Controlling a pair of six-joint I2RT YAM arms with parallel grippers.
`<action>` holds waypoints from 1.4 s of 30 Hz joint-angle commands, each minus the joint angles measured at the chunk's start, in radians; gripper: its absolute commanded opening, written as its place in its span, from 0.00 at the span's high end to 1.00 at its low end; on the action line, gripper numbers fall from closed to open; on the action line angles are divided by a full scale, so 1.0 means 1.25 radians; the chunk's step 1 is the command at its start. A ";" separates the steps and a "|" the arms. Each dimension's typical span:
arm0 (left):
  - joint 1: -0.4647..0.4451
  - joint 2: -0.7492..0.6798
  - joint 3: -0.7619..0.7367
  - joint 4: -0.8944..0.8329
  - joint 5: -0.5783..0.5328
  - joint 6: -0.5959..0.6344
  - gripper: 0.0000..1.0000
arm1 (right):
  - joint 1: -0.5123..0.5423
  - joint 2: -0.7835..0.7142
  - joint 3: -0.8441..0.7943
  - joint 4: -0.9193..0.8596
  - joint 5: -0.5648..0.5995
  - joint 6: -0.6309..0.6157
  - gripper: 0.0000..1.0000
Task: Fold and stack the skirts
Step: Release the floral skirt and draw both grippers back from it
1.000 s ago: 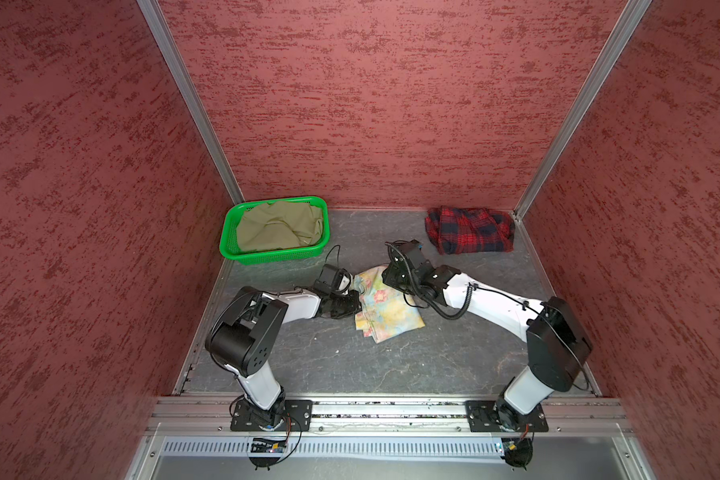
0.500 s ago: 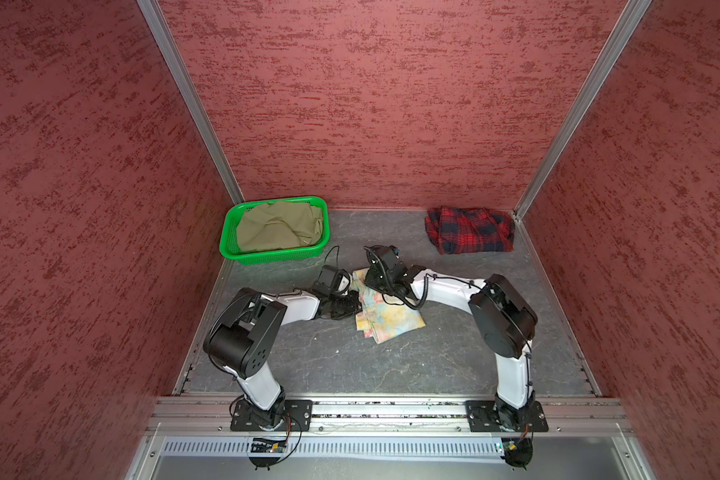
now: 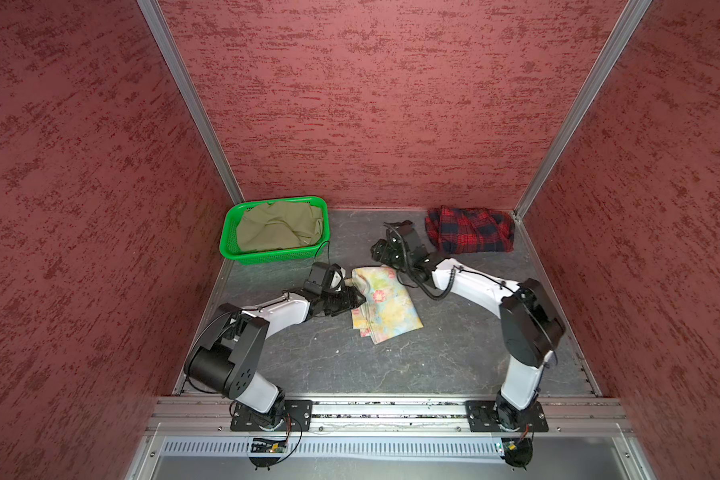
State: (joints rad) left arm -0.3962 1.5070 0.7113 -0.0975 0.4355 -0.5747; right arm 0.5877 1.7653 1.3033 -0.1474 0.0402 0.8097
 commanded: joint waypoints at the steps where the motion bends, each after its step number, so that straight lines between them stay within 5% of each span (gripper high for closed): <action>1: 0.010 -0.048 -0.004 -0.072 -0.058 0.032 0.19 | -0.072 -0.072 -0.072 -0.035 -0.047 -0.102 0.11; 9: 0.008 -0.133 0.006 -0.097 -0.113 0.027 0.19 | -0.184 -0.049 -0.132 -0.029 -0.232 -0.204 0.10; 19: -0.064 0.079 0.184 -0.161 -0.192 0.083 0.25 | -0.184 0.028 -0.154 0.026 -0.319 -0.224 0.10; 33: 0.005 0.273 0.219 -0.100 -0.140 0.100 0.82 | -0.169 0.133 -0.131 0.040 -0.372 -0.281 0.10; 42: 0.035 0.331 0.270 -0.108 -0.108 0.130 0.93 | -0.159 0.182 -0.173 0.171 -0.463 -0.255 0.12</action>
State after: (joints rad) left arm -0.3607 1.8725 1.0420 -0.1970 0.2989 -0.4442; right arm 0.3809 1.9511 1.1191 -0.0055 -0.4702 0.4740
